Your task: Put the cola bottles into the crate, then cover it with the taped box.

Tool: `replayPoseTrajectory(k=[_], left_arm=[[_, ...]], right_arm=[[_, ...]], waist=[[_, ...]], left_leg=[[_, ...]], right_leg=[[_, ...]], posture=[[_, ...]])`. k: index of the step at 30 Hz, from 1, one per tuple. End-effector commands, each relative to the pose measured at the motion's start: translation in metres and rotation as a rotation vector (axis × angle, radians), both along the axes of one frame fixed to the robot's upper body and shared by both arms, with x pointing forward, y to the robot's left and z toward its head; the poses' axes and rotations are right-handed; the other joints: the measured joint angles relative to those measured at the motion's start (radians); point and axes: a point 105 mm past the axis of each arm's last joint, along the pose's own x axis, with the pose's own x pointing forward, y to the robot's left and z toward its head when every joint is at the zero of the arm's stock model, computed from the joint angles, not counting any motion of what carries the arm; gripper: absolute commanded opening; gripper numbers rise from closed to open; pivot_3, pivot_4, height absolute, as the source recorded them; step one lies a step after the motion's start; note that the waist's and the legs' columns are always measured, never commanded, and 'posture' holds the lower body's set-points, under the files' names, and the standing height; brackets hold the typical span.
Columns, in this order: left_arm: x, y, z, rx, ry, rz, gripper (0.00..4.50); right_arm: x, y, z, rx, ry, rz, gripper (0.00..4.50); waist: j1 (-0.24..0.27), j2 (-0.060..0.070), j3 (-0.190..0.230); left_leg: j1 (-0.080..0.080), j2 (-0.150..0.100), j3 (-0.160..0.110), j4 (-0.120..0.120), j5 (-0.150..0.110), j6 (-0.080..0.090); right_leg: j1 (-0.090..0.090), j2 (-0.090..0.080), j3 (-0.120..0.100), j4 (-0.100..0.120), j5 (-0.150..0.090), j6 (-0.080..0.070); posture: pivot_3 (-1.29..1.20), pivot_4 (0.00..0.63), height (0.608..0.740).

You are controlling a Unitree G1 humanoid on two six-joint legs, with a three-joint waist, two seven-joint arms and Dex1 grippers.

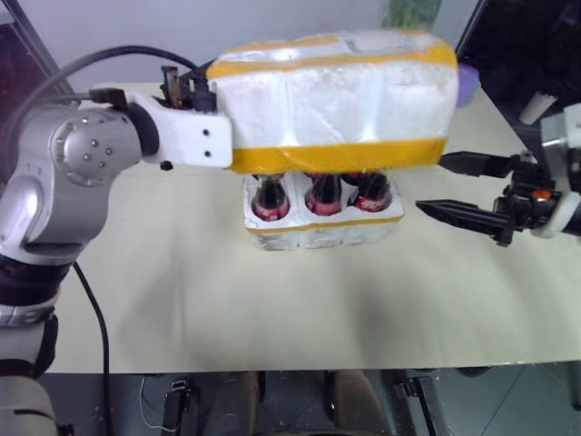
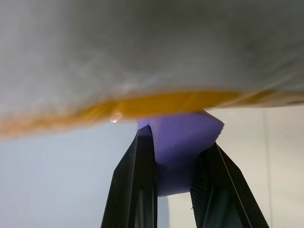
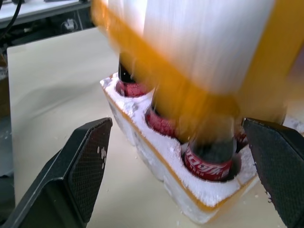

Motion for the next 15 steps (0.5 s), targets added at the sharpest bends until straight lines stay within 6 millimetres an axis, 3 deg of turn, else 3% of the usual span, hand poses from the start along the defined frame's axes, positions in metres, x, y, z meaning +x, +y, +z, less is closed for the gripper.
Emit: replayPoseTrajectory(k=[1,3,11,15], left_arm=[[-0.009,-0.005,0.008,0.046,-0.033,-0.024,0.34],[-0.011,-0.004,0.002,0.052,-0.007,-0.025,0.34],[-0.017,0.002,-0.02,0.046,0.074,-0.007,4.35],[-0.027,0.011,-0.023,-0.083,0.163,0.008,4.35]], right_arm=[[0.0,0.002,0.009,0.009,-0.041,0.008,4.5],[0.0,0.001,0.009,0.013,-0.04,0.007,4.5],[-0.004,-0.01,-0.001,-0.026,-0.002,-0.011,4.5],[-0.01,-0.023,0.0,-0.038,0.016,-0.043,4.5]], waist=[[0.0,0.0,0.0],[-0.001,0.0,0.0],[0.0,0.0,0.0],[0.0,0.0,0.0]], left_leg=[[0.0,0.0,0.0,0.0,0.0,0.0],[0.0,0.0,0.0,0.0,0.0,0.0],[0.0,0.0,0.0,0.0,0.0,0.0],[0.0,0.0,0.0,0.0,0.0,0.0]], right_leg=[[0.0,0.0,0.0,0.0,0.0,0.0],[0.0,0.0,0.0,0.0,0.0,0.0],[0.0,0.0,0.0,0.0,0.0,0.0],[0.0,0.0,0.0,0.0,0.0,0.0]], posture=[[0.0,0.15,0.74],[0.0,0.15,0.74],[0.0,0.15,0.74],[0.0,0.15,0.74]])
